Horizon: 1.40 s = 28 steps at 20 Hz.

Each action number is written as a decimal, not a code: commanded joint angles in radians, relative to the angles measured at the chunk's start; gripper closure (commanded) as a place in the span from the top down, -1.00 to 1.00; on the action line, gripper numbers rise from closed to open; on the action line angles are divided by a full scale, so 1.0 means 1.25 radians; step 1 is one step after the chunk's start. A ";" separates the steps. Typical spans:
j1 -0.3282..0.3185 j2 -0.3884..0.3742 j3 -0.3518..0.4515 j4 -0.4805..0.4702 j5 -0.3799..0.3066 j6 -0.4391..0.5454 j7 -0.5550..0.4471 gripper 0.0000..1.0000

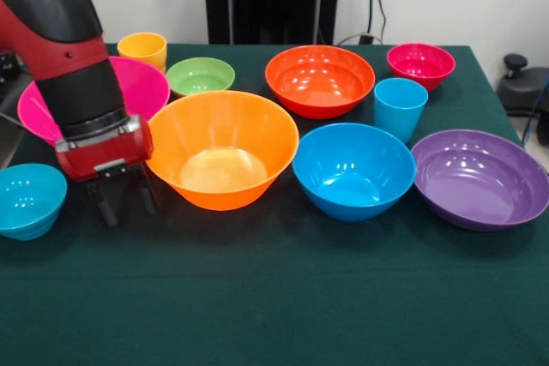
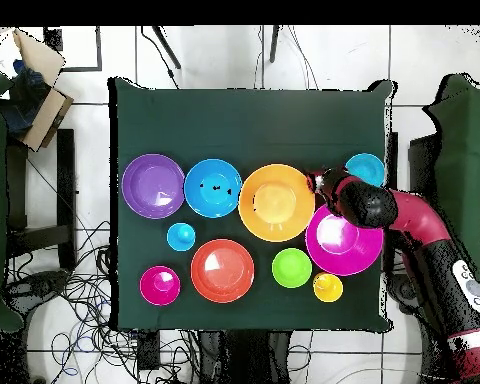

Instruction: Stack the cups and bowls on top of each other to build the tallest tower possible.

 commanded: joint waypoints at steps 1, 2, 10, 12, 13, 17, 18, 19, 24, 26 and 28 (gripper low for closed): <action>0.033 0.043 -0.001 -0.060 -0.072 0.015 -0.268 1.00; 0.032 0.042 0.001 -0.058 -0.073 0.014 -0.266 1.00; 0.029 -0.072 0.007 0.036 -0.057 0.013 -0.172 1.00; 0.034 -0.137 0.007 0.077 -0.037 0.026 -0.123 1.00; 0.036 -0.157 0.008 0.087 -0.030 0.032 -0.110 1.00; 0.057 -0.203 -0.002 0.096 -0.013 0.044 -0.066 1.00; 0.059 -0.235 0.006 0.111 0.004 0.054 -0.051 1.00; 0.060 -0.254 0.011 0.119 0.013 0.058 -0.046 1.00; 0.073 -0.362 0.042 0.169 0.094 0.068 0.010 1.00; 0.088 -0.394 0.041 0.183 0.112 0.040 0.042 1.00; 0.111 -0.420 0.027 0.187 0.129 0.025 0.077 1.00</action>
